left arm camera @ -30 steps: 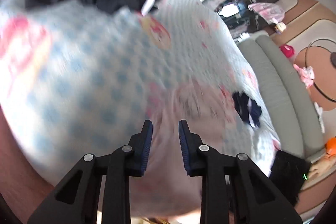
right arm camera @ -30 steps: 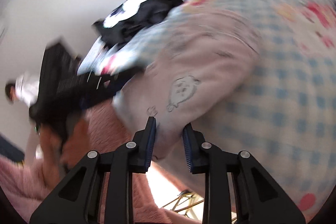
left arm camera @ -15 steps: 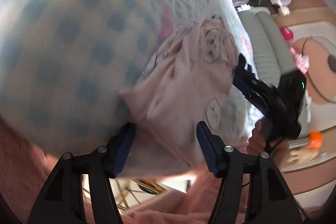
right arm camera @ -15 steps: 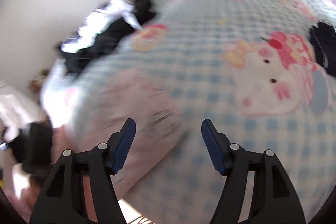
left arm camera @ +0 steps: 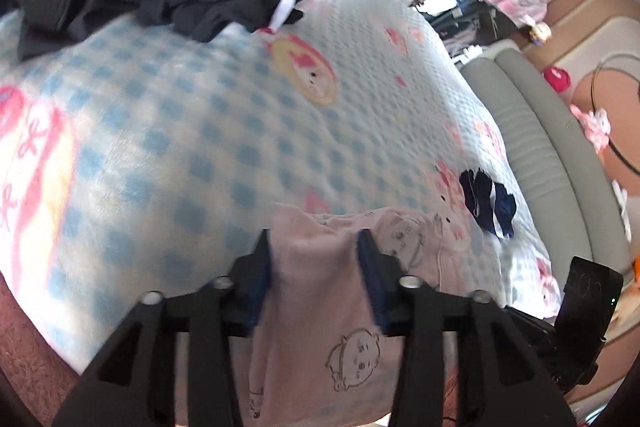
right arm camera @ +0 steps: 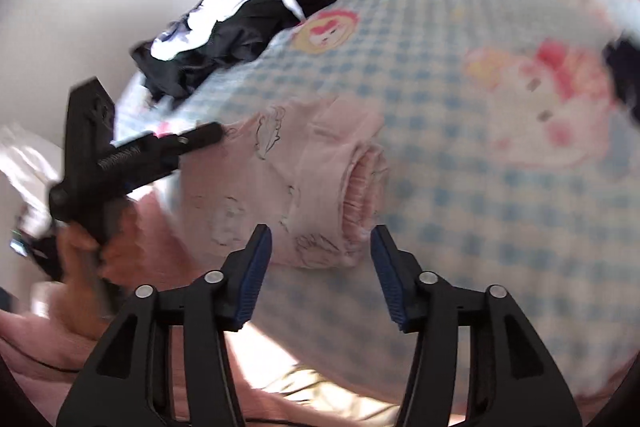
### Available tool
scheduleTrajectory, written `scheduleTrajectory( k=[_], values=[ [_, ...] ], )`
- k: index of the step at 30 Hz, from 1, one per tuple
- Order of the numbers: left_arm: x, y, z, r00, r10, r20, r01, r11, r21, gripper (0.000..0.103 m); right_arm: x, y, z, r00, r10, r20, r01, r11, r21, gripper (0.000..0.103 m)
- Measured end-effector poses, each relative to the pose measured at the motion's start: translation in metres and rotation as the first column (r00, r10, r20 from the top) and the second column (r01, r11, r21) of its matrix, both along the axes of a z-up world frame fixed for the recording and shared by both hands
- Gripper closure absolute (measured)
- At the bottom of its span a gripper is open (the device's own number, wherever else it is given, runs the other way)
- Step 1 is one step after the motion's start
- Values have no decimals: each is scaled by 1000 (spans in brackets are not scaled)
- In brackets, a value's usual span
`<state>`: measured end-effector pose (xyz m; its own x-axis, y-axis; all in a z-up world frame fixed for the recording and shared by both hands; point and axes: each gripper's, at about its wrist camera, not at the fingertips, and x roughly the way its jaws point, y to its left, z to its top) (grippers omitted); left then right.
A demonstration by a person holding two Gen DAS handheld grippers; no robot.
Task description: Fold clothes
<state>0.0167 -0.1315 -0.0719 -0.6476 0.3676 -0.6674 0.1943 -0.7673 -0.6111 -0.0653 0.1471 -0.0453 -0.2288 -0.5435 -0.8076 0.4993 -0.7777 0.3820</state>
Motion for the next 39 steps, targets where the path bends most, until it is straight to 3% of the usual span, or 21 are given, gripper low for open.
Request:
scheduleTrajectory(
  k=[4, 5, 8, 9, 10, 12, 17, 20, 22, 25, 29, 33, 36, 39],
  values=[
    [12, 0, -32, 1000, -4, 27, 3, 999, 37, 44, -15, -6, -6, 999, -35, -14, 35, 999, -14, 46],
    [12, 2, -39, 999, -7, 33, 7, 1000, 24, 45, -20, -10, -12, 999, -34, -2, 34, 999, -23, 39],
    [5, 11, -43, 996, -73, 40, 73, 997, 15, 50, -46, -27, -59, 985, -39, 166, 41, 999, -7, 25],
    [2, 14, -42, 994, -98, 45, 97, 995, 22, 56, -52, -28, -73, 972, -69, 226, 75, 997, -17, 25],
    [1, 16, -41, 993, -103, 52, 102, 995, 23, 69, -53, -25, -75, 965, -90, 246, 104, 994, -44, 26],
    [0, 20, -30, 992, -123, 22, 122, 992, 41, 77, -48, -17, -64, 966, -111, 235, 136, 986, -93, 54],
    [-12, 47, 15, 964, -242, -110, 253, 962, 99, 77, -10, 20, 5, 985, -144, 96, 157, 976, -149, 58],
    [-29, 72, 25, 943, -298, -146, 314, 943, 109, 73, 9, 61, 33, 971, -236, 35, 239, 957, -166, 48],
    [-41, 84, 14, 951, -301, -76, 305, 951, 57, 73, 10, 82, 26, 955, -297, 0, 296, 952, -82, 40],
    [-47, 96, -8, 968, -245, 58, 249, 966, -67, 78, 8, 110, 1, 927, -375, -1, 373, 922, 102, 42],
    [-27, 98, 3, 979, -200, -32, 195, 974, -117, 77, 19, 135, 5, 898, -440, -30, 441, 896, 60, 43],
    [-27, 109, 21, 964, -225, -142, 202, 966, -162, 68, 21, 111, 13, 926, -372, -69, 371, 928, -26, 44],
    [-47, 120, 13, 951, -291, -106, 269, 946, -180, 65, 18, 81, 3, 953, -293, -78, 293, 956, -19, 46],
    [-63, 120, -9, 972, -232, 36, 233, 932, -279, 63, 11, 59, -18, 956, -277, -98, 286, 954, 91, 57]
  ],
)
